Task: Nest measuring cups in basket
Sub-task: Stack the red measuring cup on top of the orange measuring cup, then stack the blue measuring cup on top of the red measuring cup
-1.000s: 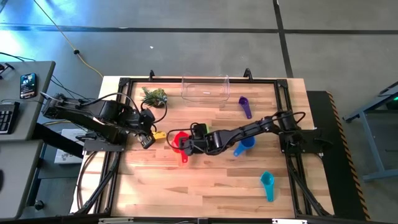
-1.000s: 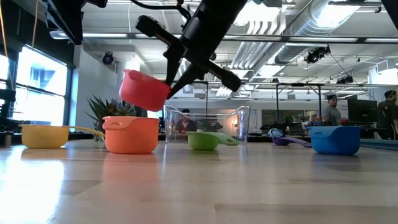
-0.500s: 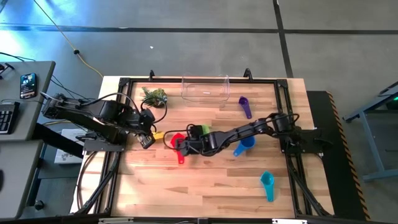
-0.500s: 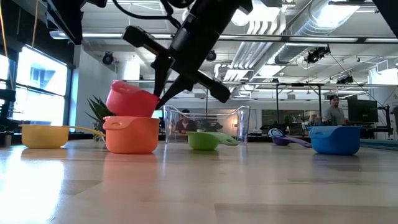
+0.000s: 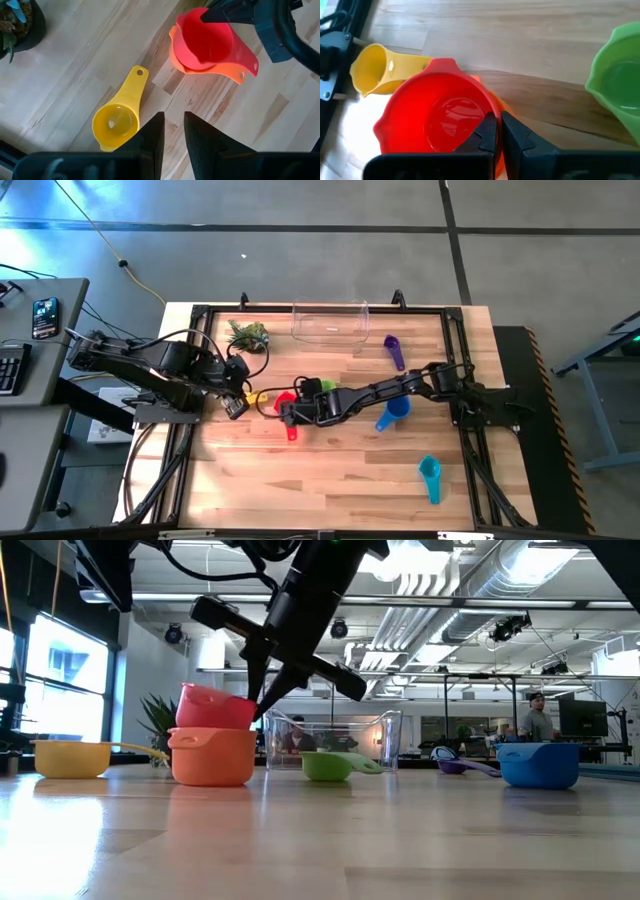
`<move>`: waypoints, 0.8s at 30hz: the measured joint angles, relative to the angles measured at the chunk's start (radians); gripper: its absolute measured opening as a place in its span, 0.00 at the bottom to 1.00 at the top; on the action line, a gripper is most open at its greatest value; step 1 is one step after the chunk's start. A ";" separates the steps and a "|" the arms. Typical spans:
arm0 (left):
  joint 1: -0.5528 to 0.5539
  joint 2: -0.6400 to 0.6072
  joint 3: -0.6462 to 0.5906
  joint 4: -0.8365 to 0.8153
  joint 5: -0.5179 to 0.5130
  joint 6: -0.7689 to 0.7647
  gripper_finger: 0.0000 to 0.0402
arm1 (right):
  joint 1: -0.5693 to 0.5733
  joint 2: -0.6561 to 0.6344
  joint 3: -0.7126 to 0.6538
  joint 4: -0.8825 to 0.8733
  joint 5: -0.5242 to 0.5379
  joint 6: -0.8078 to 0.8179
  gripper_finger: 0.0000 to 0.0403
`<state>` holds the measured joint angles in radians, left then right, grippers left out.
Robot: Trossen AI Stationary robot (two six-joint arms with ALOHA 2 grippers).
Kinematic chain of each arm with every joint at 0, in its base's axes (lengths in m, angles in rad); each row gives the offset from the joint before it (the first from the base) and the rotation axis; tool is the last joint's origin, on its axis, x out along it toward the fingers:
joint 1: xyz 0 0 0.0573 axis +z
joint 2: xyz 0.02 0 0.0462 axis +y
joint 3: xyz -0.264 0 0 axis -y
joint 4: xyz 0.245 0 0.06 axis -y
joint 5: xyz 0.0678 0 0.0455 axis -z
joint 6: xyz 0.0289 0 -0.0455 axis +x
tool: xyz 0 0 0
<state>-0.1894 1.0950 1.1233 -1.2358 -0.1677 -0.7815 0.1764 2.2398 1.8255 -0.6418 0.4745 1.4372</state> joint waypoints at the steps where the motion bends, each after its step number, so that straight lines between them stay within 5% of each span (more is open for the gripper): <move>1: 0.000 0.000 0.000 0.000 0.000 0.000 0.16 | 0.000 0.000 -0.004 0.003 -0.004 0.002 0.00; 24: 0.000 0.000 0.000 -0.002 0.000 0.000 0.16 | -0.002 -0.001 0.013 -0.040 -0.029 -0.018 0.21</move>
<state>-0.1894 1.0946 1.1233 -1.2373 -0.1677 -0.7818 0.1745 2.2387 1.8388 -0.6819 0.4454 1.4195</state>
